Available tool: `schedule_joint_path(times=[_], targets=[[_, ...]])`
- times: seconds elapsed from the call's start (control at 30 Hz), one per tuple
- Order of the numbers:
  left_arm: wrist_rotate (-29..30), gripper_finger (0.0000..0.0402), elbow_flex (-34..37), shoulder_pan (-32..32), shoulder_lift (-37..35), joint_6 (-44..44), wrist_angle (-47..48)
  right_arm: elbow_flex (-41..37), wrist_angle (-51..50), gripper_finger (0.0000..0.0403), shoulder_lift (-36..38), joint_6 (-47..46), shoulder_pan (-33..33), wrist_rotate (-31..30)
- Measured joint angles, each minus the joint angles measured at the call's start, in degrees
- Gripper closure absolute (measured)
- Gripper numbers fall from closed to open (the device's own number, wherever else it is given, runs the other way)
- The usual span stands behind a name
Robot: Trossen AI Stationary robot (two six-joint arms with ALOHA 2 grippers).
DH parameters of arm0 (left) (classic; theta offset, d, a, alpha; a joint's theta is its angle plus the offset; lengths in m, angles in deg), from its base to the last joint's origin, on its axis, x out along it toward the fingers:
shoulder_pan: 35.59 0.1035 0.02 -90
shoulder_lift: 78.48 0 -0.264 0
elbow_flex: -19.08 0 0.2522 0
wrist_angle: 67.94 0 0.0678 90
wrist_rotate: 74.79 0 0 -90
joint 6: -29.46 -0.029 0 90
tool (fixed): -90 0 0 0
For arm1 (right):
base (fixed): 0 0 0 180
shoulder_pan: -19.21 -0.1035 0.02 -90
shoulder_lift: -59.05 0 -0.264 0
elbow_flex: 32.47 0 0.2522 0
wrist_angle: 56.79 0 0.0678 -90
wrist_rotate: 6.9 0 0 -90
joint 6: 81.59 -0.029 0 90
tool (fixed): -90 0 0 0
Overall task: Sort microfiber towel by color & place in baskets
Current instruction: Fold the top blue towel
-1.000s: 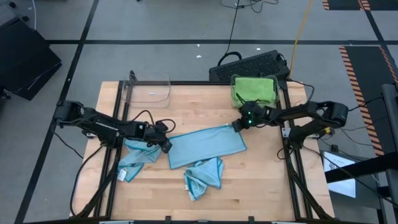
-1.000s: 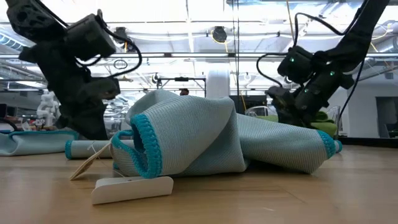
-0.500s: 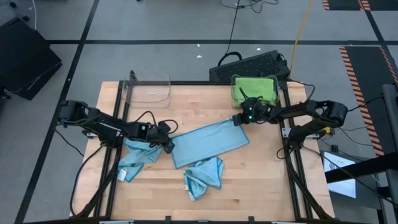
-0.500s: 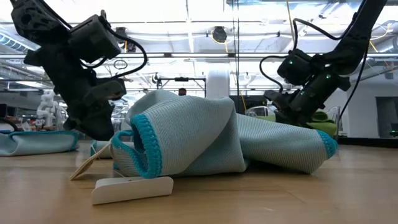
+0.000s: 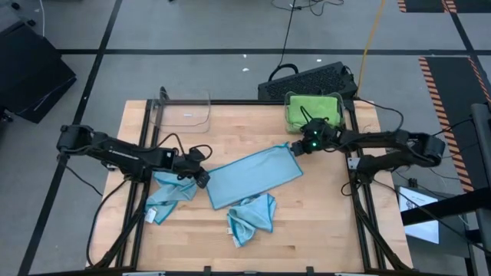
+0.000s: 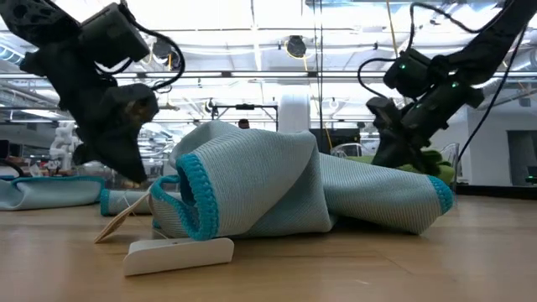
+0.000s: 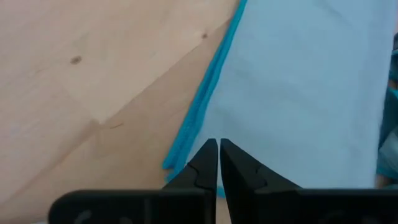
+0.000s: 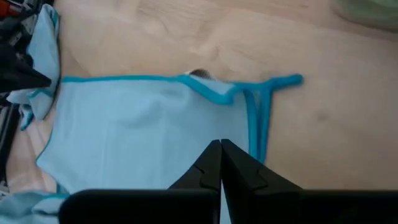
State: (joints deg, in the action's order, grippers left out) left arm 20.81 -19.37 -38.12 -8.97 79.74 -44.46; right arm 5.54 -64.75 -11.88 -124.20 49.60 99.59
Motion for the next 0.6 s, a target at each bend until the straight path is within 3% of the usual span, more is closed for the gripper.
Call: schedule_joint_path(times=[0.27,0.4,0.6], targets=[[-2.9,0.0383,-0.1,-0.2,-4.1,5.7,-0.9,0.0,-18.2,0.0384,10.1,-5.3,-0.5,2.9],[-2.9,0.0383,-1.7,-0.7,-5.8,8.2,-1.3,0.0,-25.8,0.034,14.4,-8.5,-1.5,5.9],[-1.6,0.0383,-8.5,1.0,-6.1,1.5,0.1,0.0,-28.9,0.0249,16.1,-15.5,-5.0,7.6]])
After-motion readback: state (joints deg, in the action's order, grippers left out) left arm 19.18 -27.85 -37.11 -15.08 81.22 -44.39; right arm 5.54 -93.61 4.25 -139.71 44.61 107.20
